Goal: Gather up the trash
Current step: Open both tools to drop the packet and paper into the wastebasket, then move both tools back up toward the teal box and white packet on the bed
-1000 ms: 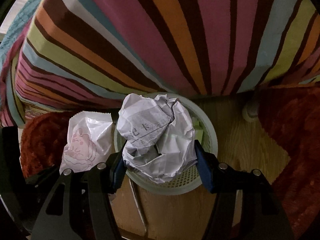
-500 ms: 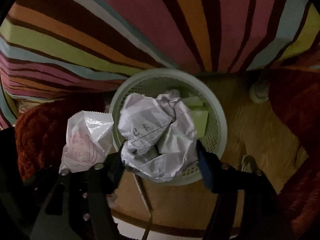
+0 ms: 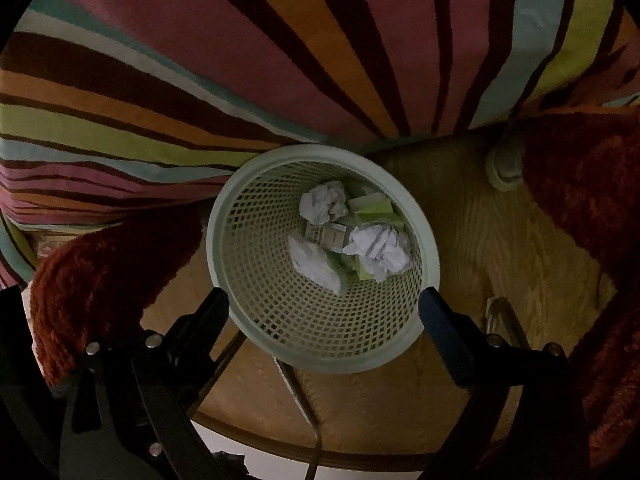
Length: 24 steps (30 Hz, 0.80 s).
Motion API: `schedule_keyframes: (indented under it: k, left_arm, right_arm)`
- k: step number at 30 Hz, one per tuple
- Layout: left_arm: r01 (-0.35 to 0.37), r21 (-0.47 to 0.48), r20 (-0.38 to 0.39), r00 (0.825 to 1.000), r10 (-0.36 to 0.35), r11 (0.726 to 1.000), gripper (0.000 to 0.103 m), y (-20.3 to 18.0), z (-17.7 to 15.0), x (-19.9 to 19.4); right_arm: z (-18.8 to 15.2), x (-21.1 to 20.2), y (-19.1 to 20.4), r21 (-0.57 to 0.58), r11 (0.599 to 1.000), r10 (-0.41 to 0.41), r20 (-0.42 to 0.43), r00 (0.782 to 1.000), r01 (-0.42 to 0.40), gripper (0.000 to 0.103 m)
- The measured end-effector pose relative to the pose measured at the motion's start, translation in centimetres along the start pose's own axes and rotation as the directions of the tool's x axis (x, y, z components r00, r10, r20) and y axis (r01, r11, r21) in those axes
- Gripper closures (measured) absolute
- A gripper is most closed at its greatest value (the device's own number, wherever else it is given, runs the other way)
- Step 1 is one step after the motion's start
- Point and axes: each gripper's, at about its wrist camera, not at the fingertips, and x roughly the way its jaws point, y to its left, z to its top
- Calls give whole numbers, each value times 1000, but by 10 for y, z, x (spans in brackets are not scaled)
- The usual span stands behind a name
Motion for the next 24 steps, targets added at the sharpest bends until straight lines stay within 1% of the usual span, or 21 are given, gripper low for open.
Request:
schedule_keyframes:
  k: [10, 19, 24]
  left_arm:
    - [-1, 18, 45, 999, 0, 1000, 25, -3, 0, -7]
    - [-10, 36, 92, 996, 6, 999, 25, -6, -1, -18]
    - [-9, 41, 121, 993, 4, 999, 25, -6, -1, -24]
  right_arm:
    - [-1, -10, 0, 10, 1000, 6, 29, 1000, -6, 12]
    - [-4, -22, 5, -16, 1000, 9, 84, 996, -8, 12]
    - [-7, -35, 9, -38, 999, 14, 142, 990, -9, 12]
